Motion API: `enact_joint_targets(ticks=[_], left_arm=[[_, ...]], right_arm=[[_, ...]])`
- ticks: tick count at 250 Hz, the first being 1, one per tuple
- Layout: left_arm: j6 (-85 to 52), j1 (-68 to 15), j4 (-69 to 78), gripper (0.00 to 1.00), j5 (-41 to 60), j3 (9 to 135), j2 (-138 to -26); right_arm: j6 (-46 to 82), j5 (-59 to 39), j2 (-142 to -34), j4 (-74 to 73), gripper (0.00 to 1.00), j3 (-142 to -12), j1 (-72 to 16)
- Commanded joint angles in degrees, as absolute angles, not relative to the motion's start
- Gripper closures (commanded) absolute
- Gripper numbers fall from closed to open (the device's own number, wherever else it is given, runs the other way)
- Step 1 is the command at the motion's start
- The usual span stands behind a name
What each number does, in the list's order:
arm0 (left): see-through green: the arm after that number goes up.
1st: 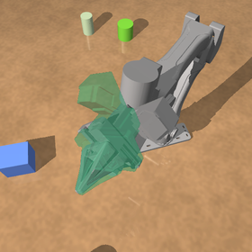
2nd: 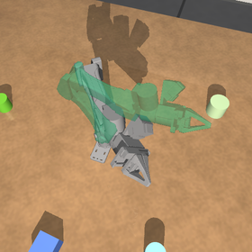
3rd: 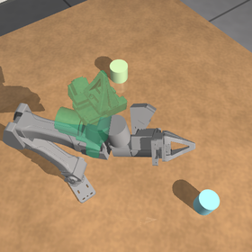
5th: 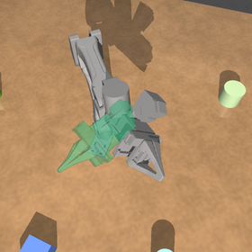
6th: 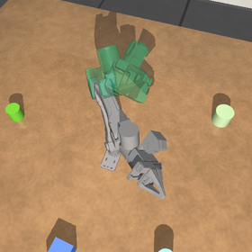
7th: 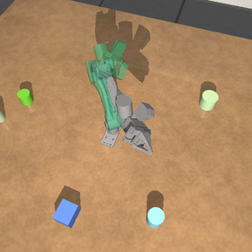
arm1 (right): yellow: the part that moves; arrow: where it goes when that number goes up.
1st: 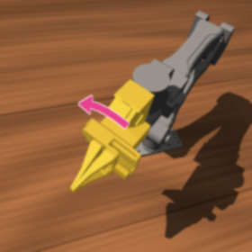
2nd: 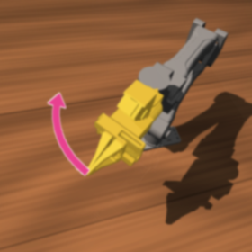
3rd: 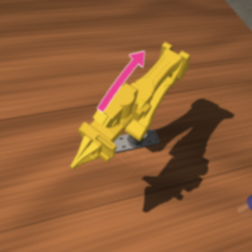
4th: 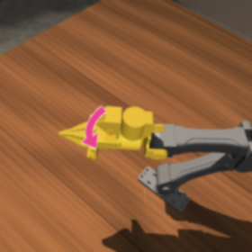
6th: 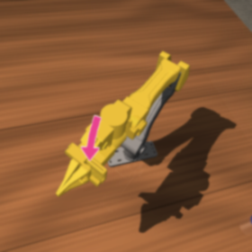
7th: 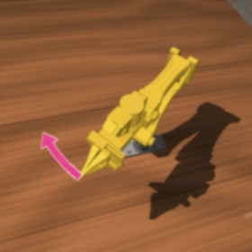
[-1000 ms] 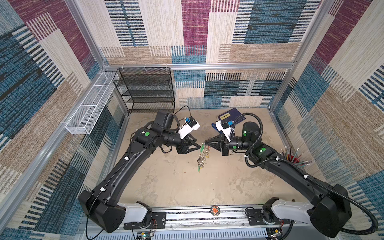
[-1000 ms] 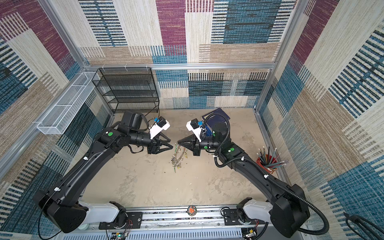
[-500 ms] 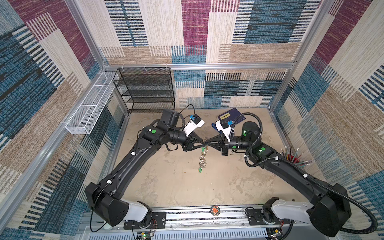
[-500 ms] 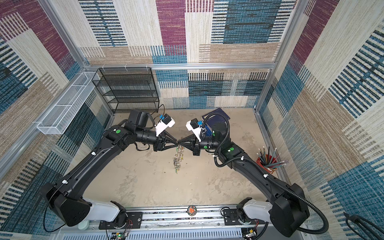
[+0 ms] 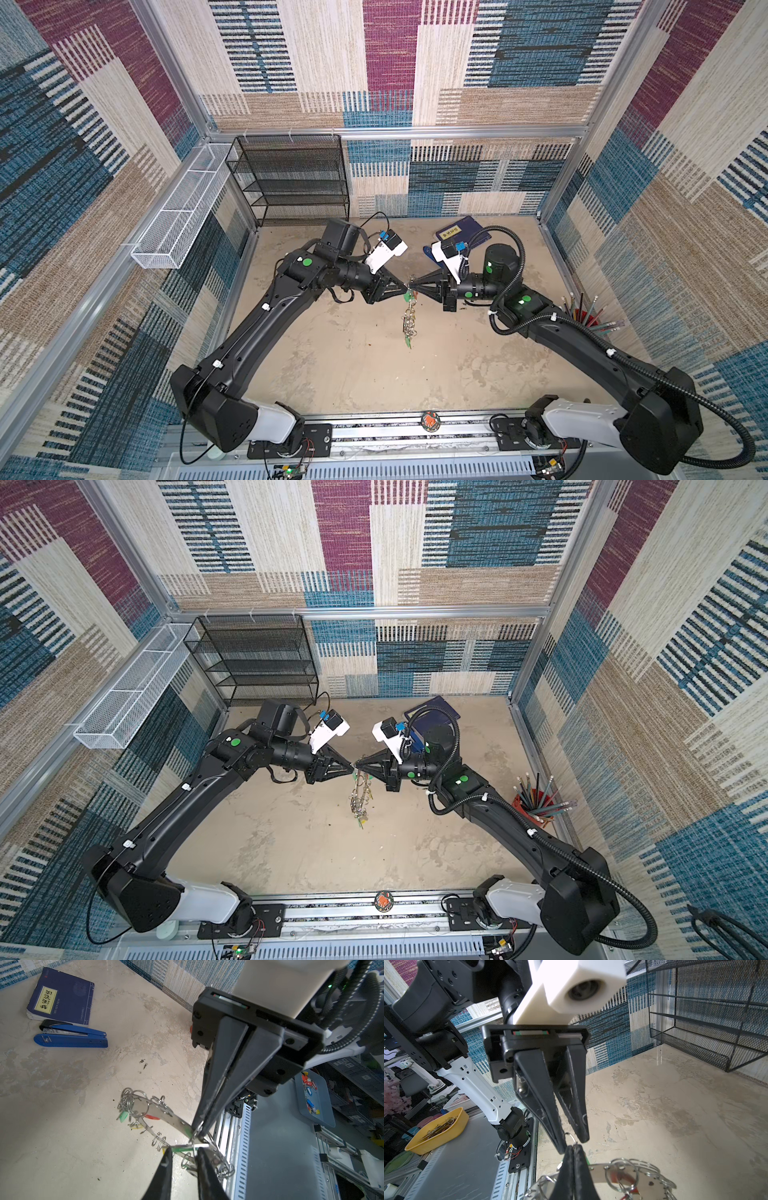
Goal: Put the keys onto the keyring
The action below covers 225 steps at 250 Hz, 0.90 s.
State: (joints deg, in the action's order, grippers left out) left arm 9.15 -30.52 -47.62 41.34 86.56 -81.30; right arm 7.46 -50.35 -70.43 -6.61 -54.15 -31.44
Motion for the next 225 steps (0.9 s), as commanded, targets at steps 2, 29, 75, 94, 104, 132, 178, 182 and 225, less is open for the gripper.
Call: enact_joint_targets(ticks=[2,29,75,94,104,132,178,182,225], left_arm=[[8.12,-30.58,-47.94,0.79,40.42,86.84,-80.96],[7.82,-30.54,-47.88,0.88,40.93,87.1,-81.21],[7.42,-30.51,-48.04,0.97,41.73,86.84,-81.13],[6.97,-30.52,-48.0,1.0,42.27,86.36,-80.96],[6.65,-30.47,-48.19,1.0,42.2,86.14,-80.91],[6.16,-30.57,-49.15,1.0,41.75,85.48,-80.8],[5.24,-30.58,-50.72,1.0,41.4,84.57,-80.45],[5.23,-30.58,-50.87,1.0,41.4,84.6,-80.45],[6.35,-30.51,-53.31,1.0,41.92,85.5,-81.82]], right_arm=[[7.95,-50.11,-70.14,-10.28,1.0,-54.18,-31.46],[7.95,-50.12,-70.4,-10.39,1.0,-54.09,-31.45],[7.92,-50.01,-70.44,-10.71,1.0,-54.01,-31.4],[7.85,-49.75,-70.49,-10.8,1.0,-54.04,-31.46],[7.93,-49.67,-70.53,-11.07,1.0,-53.98,-31.39],[8.3,-49.7,-70.5,-12.16,1.0,-54.01,-31.4],[9.09,-50.0,-70.35,-14.3,1.0,-53.92,-31.46],[9.09,-50.05,-70.3,-14.47,1.0,-53.87,-31.46],[10.34,-50.57,-69.8,-17.5,1.0,-53.31,-31.46]])
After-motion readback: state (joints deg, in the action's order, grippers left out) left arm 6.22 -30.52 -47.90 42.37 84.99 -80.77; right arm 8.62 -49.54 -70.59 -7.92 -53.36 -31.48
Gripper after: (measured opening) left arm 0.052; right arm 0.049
